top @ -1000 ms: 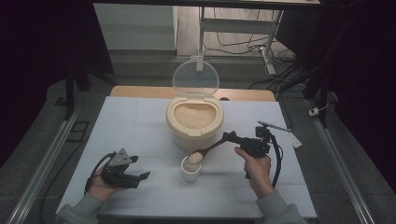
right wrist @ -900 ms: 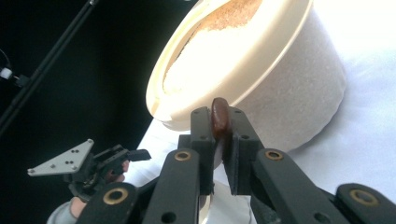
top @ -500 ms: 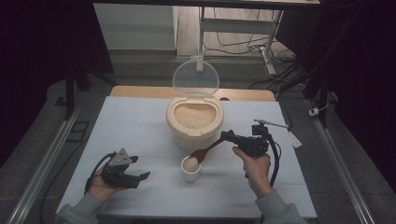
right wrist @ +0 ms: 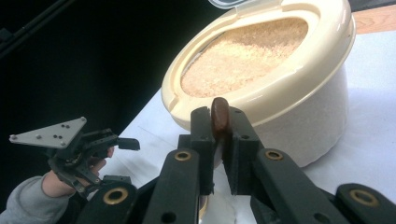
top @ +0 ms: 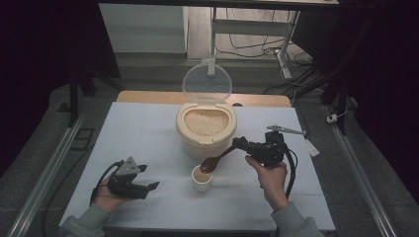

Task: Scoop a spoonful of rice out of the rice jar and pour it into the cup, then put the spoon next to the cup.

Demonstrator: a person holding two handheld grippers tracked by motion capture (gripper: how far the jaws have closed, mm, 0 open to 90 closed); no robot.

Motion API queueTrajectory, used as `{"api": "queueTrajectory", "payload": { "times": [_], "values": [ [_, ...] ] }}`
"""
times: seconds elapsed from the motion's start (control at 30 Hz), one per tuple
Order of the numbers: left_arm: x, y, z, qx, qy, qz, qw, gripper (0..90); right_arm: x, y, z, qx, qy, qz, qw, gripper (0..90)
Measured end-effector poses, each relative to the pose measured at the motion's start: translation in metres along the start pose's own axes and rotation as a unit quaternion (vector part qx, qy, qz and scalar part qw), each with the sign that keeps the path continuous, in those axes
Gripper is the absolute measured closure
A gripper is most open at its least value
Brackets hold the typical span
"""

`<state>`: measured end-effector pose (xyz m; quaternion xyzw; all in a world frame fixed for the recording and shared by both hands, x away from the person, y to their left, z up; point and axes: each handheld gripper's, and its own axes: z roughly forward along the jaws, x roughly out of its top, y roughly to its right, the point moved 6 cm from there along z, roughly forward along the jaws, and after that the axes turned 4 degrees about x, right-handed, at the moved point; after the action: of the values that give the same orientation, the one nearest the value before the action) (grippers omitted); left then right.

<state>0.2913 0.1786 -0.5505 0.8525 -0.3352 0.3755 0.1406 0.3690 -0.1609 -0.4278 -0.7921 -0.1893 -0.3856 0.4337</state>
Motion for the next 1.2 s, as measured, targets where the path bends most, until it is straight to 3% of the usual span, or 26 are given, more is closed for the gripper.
{"api": "queueTrajectory", "payload": {
  "times": [0.27,0.63,0.77,0.93,1.2],
  "values": [
    [0.0,-0.001,-0.001,-0.001,0.001,-0.002,1.0,23.0,0.002,0.004,-0.013,0.014,0.021,-0.008,0.9996,82.8],
    [0.0,-0.001,0.0,0.001,0.0,-0.002,1.0,23.0,0.01,0.016,-0.059,0.031,0.069,-0.023,0.9968,82.8],
    [0.0,-0.001,0.0,0.002,-0.001,-0.002,1.0,22.9,0.009,0.024,-0.065,0.025,0.055,-0.027,0.9978,82.8],
    [0.0,-0.001,0.001,0.002,-0.001,-0.002,1.0,22.9,0.002,0.026,-0.059,0.038,0.01,-0.034,0.9987,82.8],
    [0.0,-0.001,0.0,0.003,-0.001,-0.003,1.0,23.0,-0.012,0.022,-0.043,0.053,-0.065,-0.054,0.995,82.8]
  ]
}}
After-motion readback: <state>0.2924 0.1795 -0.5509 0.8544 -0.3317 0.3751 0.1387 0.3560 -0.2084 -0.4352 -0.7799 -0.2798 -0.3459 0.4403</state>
